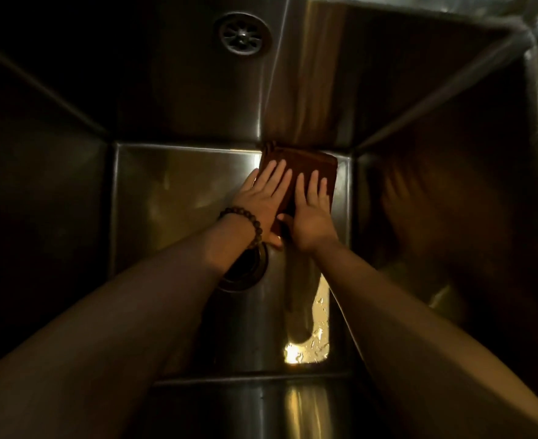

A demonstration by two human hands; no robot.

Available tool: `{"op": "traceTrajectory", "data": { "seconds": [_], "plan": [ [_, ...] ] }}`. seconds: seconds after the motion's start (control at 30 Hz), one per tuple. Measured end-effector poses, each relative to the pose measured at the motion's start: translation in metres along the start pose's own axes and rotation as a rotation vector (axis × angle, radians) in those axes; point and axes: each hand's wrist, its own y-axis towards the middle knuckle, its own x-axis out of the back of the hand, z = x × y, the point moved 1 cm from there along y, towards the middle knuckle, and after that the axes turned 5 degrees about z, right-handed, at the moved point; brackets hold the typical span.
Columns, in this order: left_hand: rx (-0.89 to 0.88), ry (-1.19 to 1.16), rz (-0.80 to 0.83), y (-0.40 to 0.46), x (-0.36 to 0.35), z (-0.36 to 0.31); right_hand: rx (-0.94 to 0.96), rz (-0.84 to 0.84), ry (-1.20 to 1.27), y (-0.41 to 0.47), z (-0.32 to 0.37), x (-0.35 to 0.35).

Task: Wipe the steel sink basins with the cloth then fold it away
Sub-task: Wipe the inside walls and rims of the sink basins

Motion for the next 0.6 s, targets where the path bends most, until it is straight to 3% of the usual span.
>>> {"op": "traceTrajectory", "data": {
  "seconds": [0.27, 0.6],
  "plan": [
    [0.087, 0.002, -0.059, 0.04, 0.0, -0.045, -0.196, 0.099, -0.1, 0.025, -0.026, 0.028],
    [0.074, -0.104, 0.019, 0.008, -0.019, -0.06, -0.091, 0.086, -0.051, -0.009, -0.036, 0.0]
  ]
}}
